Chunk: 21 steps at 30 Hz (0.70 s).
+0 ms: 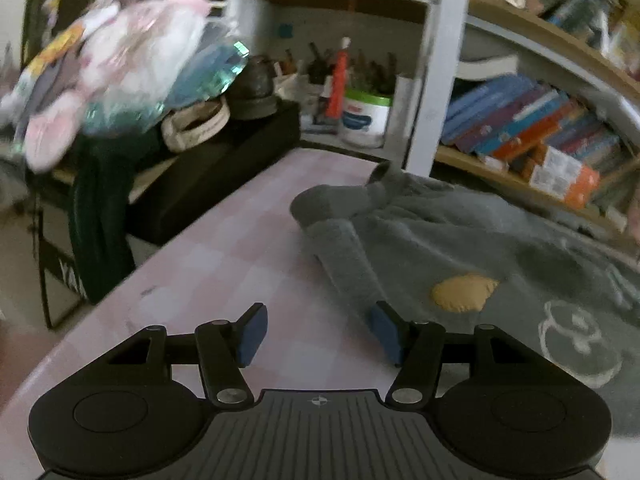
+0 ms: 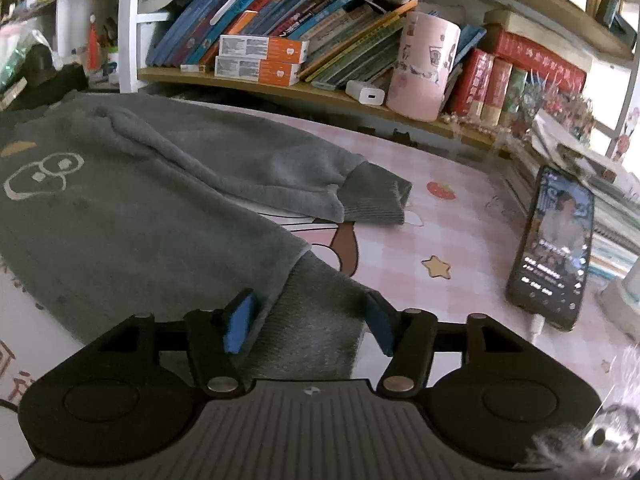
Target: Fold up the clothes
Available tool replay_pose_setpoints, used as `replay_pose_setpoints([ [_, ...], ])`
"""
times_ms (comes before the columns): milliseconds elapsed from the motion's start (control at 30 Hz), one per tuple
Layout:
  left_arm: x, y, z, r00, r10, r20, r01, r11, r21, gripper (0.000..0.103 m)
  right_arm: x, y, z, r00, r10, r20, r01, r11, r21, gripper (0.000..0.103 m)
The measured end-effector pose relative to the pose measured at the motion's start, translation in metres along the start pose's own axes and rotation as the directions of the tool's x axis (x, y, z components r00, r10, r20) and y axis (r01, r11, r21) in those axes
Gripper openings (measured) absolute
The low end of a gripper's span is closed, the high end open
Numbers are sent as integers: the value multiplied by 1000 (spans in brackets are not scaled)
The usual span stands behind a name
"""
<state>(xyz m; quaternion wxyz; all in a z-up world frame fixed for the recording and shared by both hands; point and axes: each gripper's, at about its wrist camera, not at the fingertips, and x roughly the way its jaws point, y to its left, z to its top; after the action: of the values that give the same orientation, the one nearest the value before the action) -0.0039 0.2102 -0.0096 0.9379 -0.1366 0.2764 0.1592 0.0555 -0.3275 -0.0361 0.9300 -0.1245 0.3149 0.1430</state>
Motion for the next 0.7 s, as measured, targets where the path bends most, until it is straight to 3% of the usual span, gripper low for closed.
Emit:
replay_pose_setpoints([
  [167, 21, 9, 16, 998, -58, 11, 60, 986, -156, 59, 1, -2, 0, 1000, -2, 0, 2, 1000, 5, 62],
  [267, 40, 12, 26, 999, -53, 5, 53, 972, -229, 58, 1, -5, 0, 1000, -14, -4, 14, 1000, 13, 62],
  [333, 51, 16, 30, 998, -65, 2, 62, 956, -285, 52, 0, -5, -1, 1000, -26, -8, 26, 1000, 12, 62],
  [367, 56, 19, 30, 996, -93, 0, 88, 945, -315, 43, -1, -5, -1, 999, -30, -11, 30, 999, 11, 62],
  [400, 59, 22, 30, 993, -121, -2, 113, 933, -341, 22, -3, -6, -1, 999, -32, -15, 32, 999, 9, 62],
  [467, 60, 26, 27, 985, -173, -4, 159, 915, -371, 13, -7, -6, -3, 999, -31, -27, 31, 1000, 0, 62],
  [600, 11, 35, 8, 970, -233, 72, 244, 912, -329, 8, -26, -11, -15, 998, -29, -60, 28, 999, -30, 62],
  [700, -22, 51, -17, 974, -224, 28, 223, 930, -292, 10, -41, -18, -26, 997, -14, -80, 13, 1000, -18, 62],
])
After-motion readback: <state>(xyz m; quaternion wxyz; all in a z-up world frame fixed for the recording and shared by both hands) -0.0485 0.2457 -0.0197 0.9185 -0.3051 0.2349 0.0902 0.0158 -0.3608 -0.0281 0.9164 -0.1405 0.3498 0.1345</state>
